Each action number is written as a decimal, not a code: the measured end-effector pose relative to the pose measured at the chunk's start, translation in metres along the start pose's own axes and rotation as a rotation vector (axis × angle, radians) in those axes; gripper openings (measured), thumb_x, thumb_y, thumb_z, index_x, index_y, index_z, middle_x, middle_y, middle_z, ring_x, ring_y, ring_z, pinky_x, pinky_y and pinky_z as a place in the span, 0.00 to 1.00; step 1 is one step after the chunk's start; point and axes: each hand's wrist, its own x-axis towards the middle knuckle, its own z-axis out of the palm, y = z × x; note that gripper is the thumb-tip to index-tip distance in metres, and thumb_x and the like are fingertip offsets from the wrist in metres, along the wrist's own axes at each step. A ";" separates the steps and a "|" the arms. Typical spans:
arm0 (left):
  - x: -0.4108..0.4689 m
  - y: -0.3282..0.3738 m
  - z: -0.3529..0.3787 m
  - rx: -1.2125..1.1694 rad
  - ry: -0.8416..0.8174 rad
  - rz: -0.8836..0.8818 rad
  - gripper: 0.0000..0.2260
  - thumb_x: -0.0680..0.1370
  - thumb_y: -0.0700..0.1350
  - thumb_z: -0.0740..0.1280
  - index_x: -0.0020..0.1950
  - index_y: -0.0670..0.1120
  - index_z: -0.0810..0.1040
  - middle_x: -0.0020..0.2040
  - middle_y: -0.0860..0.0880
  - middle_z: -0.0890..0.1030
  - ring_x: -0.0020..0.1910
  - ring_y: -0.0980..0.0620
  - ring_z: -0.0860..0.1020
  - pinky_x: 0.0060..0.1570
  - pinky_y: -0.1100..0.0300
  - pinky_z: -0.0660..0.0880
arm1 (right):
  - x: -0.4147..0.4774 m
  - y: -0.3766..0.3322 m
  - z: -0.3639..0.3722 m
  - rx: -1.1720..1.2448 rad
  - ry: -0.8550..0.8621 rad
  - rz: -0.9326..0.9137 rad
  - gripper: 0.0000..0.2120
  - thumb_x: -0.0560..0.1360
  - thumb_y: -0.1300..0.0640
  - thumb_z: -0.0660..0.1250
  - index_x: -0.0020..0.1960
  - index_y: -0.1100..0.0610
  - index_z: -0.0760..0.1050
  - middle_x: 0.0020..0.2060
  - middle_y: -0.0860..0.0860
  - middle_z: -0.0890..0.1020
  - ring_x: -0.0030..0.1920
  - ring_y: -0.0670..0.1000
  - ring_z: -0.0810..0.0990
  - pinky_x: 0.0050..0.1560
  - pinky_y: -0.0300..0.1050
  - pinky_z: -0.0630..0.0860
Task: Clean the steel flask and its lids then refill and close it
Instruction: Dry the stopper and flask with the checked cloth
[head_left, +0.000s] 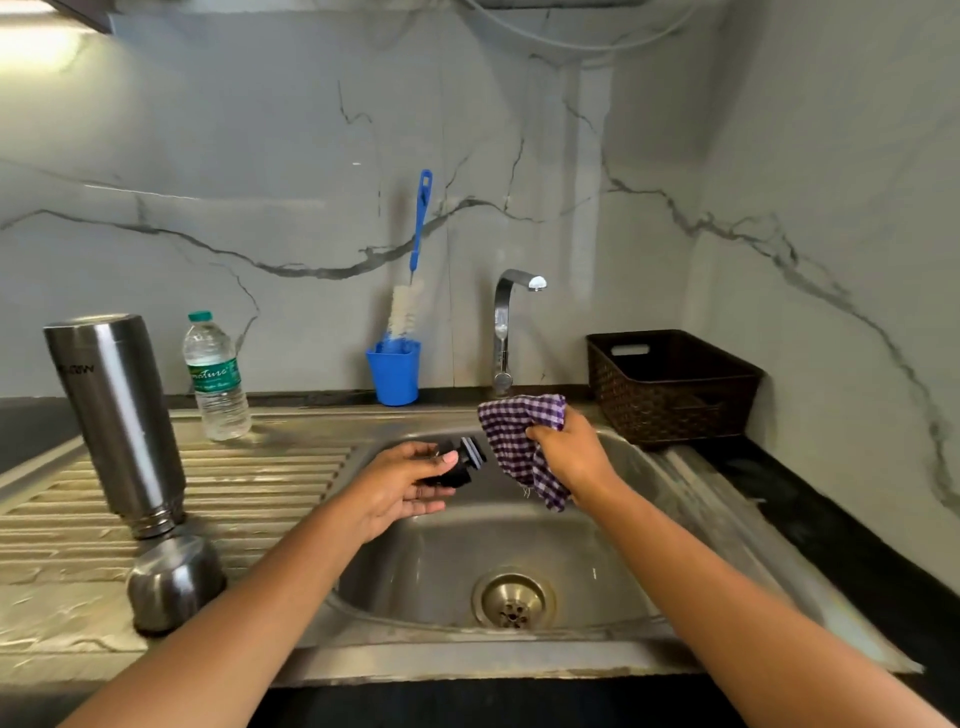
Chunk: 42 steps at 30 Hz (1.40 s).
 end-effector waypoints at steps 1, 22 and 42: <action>0.000 -0.001 0.000 -0.017 0.002 0.014 0.11 0.73 0.40 0.70 0.55 0.46 0.75 0.48 0.43 0.83 0.43 0.48 0.81 0.42 0.57 0.79 | 0.000 0.000 0.001 0.014 0.004 0.010 0.14 0.78 0.62 0.61 0.63 0.57 0.72 0.54 0.52 0.79 0.54 0.52 0.78 0.56 0.45 0.74; -0.004 -0.002 0.010 -0.181 -0.005 0.306 0.19 0.65 0.38 0.71 0.56 0.43 0.78 0.50 0.45 0.83 0.44 0.52 0.84 0.40 0.62 0.80 | -0.003 0.013 0.010 -0.023 -0.314 -0.386 0.20 0.74 0.58 0.70 0.64 0.46 0.72 0.58 0.48 0.79 0.57 0.48 0.78 0.60 0.48 0.76; -0.009 -0.005 0.021 0.037 0.007 0.549 0.19 0.67 0.38 0.71 0.57 0.49 0.78 0.51 0.51 0.84 0.52 0.55 0.82 0.48 0.63 0.79 | -0.013 0.007 0.018 -0.110 -0.167 -0.346 0.09 0.78 0.50 0.63 0.57 0.51 0.73 0.52 0.51 0.78 0.51 0.48 0.78 0.50 0.39 0.75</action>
